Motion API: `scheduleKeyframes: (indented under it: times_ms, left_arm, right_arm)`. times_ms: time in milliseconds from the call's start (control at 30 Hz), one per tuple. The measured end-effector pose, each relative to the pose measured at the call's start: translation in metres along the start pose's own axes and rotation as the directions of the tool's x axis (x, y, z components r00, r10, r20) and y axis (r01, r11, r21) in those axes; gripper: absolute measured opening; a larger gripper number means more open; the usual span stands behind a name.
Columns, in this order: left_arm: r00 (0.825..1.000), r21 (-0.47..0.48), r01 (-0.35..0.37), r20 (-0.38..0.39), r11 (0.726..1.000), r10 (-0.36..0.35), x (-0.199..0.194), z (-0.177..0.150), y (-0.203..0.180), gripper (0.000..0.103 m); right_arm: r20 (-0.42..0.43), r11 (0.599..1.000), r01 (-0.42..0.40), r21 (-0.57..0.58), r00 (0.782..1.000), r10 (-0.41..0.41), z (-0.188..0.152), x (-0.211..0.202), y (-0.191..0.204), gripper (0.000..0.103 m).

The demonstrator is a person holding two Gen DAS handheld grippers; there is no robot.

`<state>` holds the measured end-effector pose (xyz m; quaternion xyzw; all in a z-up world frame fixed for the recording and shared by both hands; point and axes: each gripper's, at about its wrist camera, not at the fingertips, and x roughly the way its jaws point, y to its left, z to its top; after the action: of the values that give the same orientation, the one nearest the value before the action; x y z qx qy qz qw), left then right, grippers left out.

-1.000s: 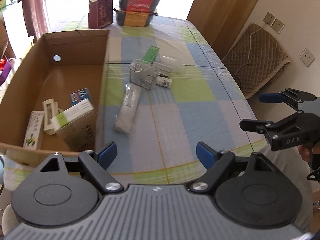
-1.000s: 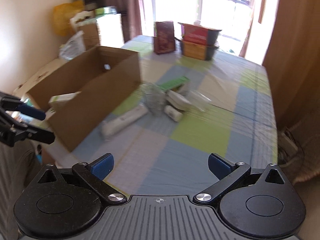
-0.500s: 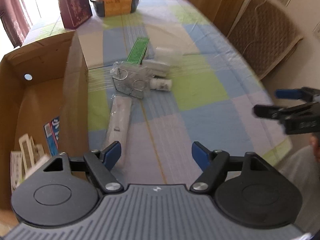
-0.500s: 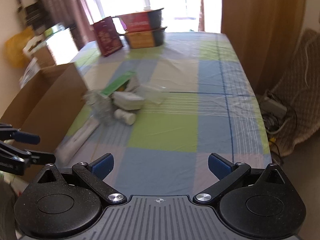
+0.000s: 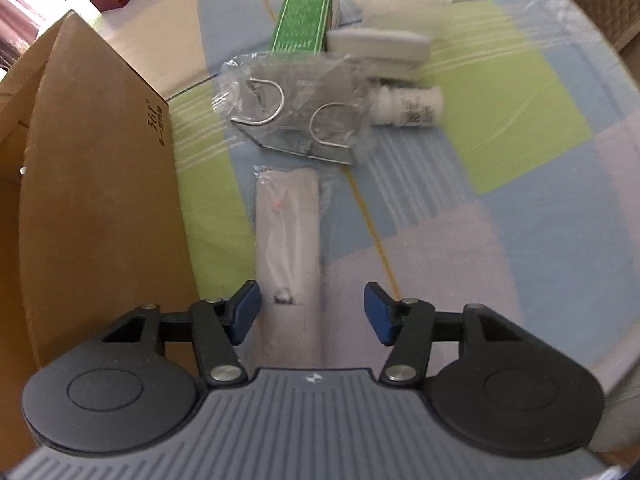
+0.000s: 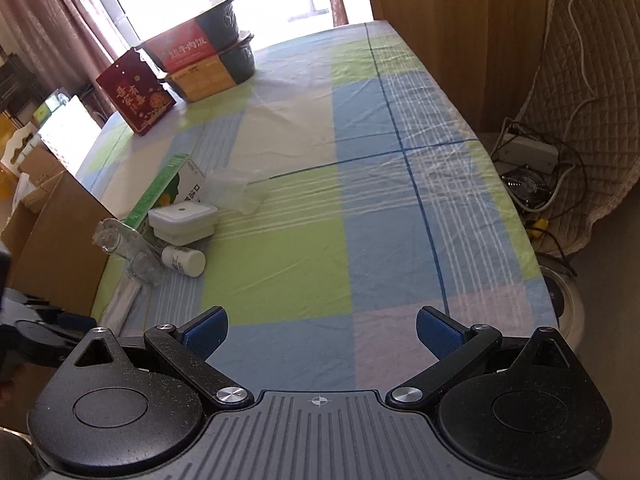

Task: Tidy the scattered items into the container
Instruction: 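Grasp the white plastic-wrapped packet with the left gripper and lift it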

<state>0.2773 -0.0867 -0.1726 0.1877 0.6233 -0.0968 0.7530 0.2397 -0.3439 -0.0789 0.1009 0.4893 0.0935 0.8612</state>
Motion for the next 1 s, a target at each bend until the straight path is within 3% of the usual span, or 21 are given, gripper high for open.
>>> scheduleKeyframes:
  times_ms: [100,167,333,400,467,600,767,1000]
  left_arm:
    - [0.999,-0.02,0.039,-0.004,0.999,-0.039,0.003,0.005,0.007,0.05]
    - [0.997,-0.027,0.083,-0.006,0.996,-0.083,0.002,0.003,0.009,0.034]
    - [0.993,-0.037,0.114,-0.012,0.993,-0.114,-0.004,-0.02,-0.002,0.035]
    - [0.994,-0.077,0.108,0.004,0.991,-0.108,-0.004,-0.024,0.0,0.047]
    - [0.994,-0.083,0.108,0.019,0.991,-0.107,-0.003,-0.026,0.001,0.053]
    - [0.988,-0.073,0.15,0.051,0.986,-0.147,-0.006,-0.03,0.001,0.033]
    - [0.986,-0.076,0.149,0.091,0.986,-0.142,-0.023,-0.039,-0.002,0.033]
    - [0.954,-0.13,0.222,0.234,0.966,-0.188,-0.087,-0.047,0.025,0.033]
  right_arm:
    - [-0.005,1.0,-0.006,0.014,1.0,0.006,-0.001,0.002,-0.002,0.103]
    - [-0.008,1.0,-0.011,0.024,1.0,0.011,-0.001,0.003,-0.003,0.103]
    - [-0.006,0.999,-0.02,0.027,1.0,0.02,-0.002,0.005,-0.001,0.103]
    - [-0.01,0.999,-0.021,0.03,1.0,0.021,-0.003,0.006,-0.001,0.103]
    - [-0.012,0.999,-0.019,0.03,1.0,0.02,-0.004,0.007,0.0,0.103]
    - [-0.002,0.999,-0.016,0.03,1.0,0.016,-0.004,0.006,0.0,0.103]
    - [0.016,1.0,-0.017,0.023,1.0,0.017,-0.003,0.002,0.001,0.103]
    - [0.017,0.989,-0.078,-0.123,0.997,0.08,-0.001,0.0,0.024,0.103]
